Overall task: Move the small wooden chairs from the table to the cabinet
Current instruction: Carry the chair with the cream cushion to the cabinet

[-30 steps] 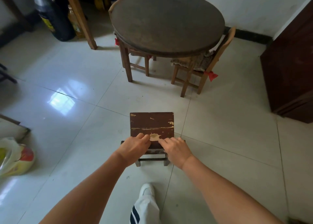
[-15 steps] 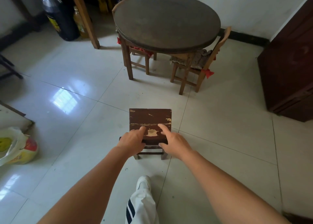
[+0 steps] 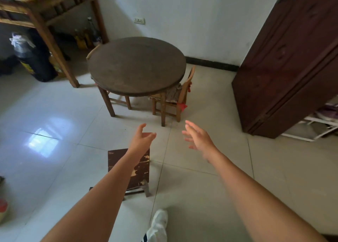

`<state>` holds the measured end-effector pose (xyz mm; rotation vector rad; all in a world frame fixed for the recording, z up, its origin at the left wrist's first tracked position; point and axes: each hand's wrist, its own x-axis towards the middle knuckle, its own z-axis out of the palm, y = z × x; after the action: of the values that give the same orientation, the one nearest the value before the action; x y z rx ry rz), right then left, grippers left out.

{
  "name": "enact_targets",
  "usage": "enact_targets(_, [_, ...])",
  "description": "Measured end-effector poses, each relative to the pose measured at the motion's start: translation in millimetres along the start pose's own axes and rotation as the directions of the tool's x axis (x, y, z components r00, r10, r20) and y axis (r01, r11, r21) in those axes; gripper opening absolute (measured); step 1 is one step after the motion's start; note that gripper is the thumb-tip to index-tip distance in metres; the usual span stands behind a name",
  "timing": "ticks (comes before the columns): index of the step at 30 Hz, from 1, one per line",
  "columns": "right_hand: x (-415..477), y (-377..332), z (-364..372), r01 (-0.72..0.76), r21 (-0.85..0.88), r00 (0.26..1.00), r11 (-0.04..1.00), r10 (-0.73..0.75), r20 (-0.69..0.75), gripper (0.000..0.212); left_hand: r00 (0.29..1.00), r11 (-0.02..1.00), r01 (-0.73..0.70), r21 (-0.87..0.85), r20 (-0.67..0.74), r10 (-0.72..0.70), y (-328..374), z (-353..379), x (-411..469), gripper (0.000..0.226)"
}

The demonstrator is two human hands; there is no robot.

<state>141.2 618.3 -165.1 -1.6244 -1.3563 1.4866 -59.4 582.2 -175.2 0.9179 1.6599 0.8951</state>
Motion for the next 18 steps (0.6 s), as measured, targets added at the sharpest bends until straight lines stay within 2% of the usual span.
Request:
enact_targets(8, [104, -71, -107, -0.043, 0.101, 0.997, 0.994, 0.050, -0.062, 0.053, 0.997, 0.992, -0.039, -0.119, 0.062, 0.047, 119, 67, 91, 0.058])
enact_targets(18, [262, -115, -210, -0.119, 0.115, 0.991, 0.986, 0.125, -0.046, 0.055, 0.997, 0.998, 0.020, -0.067, 0.080, -0.014, 215, 153, 242, 0.055])
